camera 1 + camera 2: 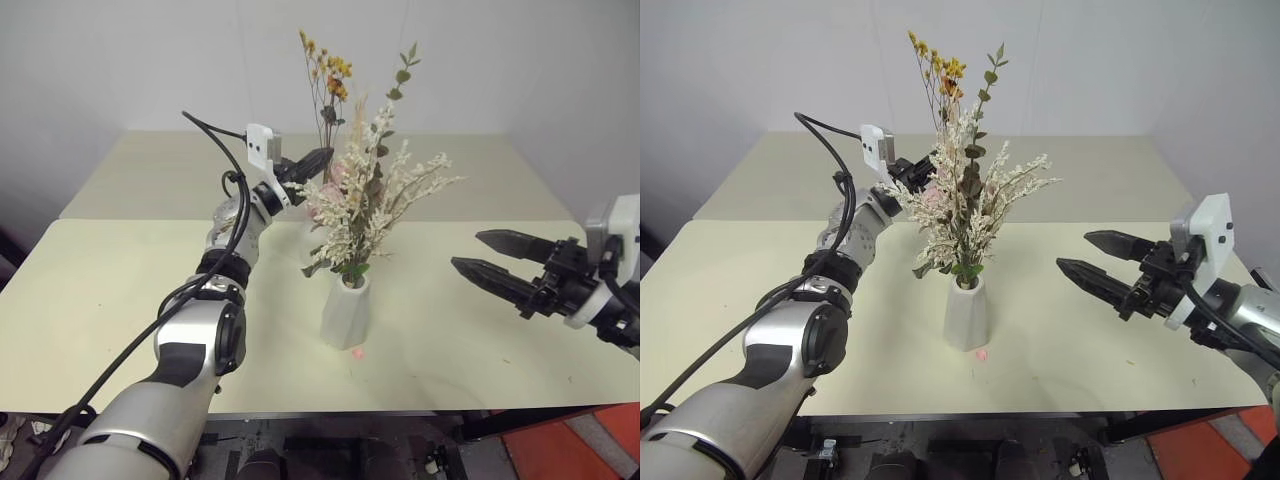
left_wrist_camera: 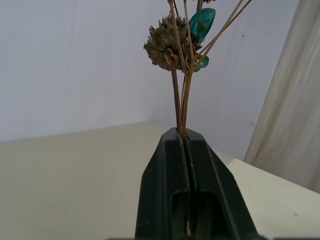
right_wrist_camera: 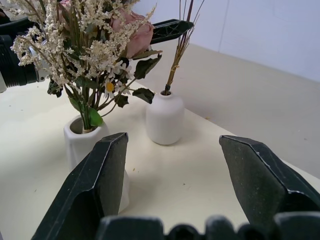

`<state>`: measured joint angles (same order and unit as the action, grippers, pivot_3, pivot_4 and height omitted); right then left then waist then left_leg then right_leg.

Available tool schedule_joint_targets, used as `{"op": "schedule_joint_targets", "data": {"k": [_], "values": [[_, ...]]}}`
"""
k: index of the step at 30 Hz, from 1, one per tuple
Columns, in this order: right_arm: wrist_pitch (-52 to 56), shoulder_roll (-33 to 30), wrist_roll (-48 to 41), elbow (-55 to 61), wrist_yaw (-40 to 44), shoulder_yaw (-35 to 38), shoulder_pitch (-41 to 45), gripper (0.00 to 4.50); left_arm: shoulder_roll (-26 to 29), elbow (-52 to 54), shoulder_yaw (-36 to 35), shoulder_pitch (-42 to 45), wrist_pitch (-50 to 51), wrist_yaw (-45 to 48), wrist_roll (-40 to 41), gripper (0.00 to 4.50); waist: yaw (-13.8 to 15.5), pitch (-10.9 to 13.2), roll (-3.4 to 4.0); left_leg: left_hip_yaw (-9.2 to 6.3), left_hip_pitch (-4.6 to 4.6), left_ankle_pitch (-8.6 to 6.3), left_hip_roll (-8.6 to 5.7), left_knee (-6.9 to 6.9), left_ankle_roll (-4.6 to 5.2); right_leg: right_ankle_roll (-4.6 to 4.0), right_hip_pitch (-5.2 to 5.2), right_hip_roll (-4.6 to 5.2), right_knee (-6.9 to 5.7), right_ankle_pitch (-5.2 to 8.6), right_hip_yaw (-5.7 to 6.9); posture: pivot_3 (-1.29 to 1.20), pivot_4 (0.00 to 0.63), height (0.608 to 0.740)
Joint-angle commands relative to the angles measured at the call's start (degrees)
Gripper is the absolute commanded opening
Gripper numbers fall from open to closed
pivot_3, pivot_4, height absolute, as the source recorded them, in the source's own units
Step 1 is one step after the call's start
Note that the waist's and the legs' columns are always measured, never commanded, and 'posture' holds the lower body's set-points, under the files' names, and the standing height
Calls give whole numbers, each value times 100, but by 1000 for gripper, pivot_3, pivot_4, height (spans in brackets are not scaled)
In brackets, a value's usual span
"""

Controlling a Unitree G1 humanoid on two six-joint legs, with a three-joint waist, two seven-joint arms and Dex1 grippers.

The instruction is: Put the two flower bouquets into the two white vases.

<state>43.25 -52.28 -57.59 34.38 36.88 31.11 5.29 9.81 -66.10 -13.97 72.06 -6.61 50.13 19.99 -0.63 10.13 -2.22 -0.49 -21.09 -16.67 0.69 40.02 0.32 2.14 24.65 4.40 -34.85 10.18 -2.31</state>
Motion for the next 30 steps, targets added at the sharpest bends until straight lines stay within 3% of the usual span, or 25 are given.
{"op": "schedule_joint_targets", "data": {"k": [1,12,16,22,26,27,30], "values": [[-45,-56,-64,146,-38,224,-25,3560,-36,90,-15,104,-200,-85,-88,14,-1,0,0,0,0,0,0,0,0,0,0,0,0,0,0,0,150,740],[-62,-87,-53,111,-6,225,-14,3560,-27,41,44,-35,-219,-115,-292,14,-2,0,0,0,0,0,0,0,0,0,0,0,0,0,0,0,150,740],[-64,-86,-42,105,10,234,-38,3560,-57,50,116,-122,-211,-148,-391,934,0,0,0,0,0,0,0,0,0,0,0,0,-1,0,0,0,150,740],[-72,-93,-13,92,16,220,-44,3560,28,196,120,-234,-184,-129,-424,2939,-2,0,0,0,0,0,0,0,0,0,0,0,-1,0,0,0,150,740],[-91,-98,36,86,99,213,-123,3560,505,968,121,-728,149,167,-334,4251,-36,0,1,1,1,0,1,-3,0,0,0,-1,-2,0,-4,0,150,740],[-94,-102,47,85,131,201,-150,3560,668,1321,128,-946,311,281,-287,4483,-66,-1,1,2,1,0,3,-6,0,0,0,-3,-3,0,-6,0,150,740],[-127,-139,120,-37,337,111,-196,3560,1293,2815,198,-1855,1066,742,-85,4483,-154,-2,5,5,2,0,12,-19,0,-1,0,-10,-10,0,-12,0,150,740]]}}
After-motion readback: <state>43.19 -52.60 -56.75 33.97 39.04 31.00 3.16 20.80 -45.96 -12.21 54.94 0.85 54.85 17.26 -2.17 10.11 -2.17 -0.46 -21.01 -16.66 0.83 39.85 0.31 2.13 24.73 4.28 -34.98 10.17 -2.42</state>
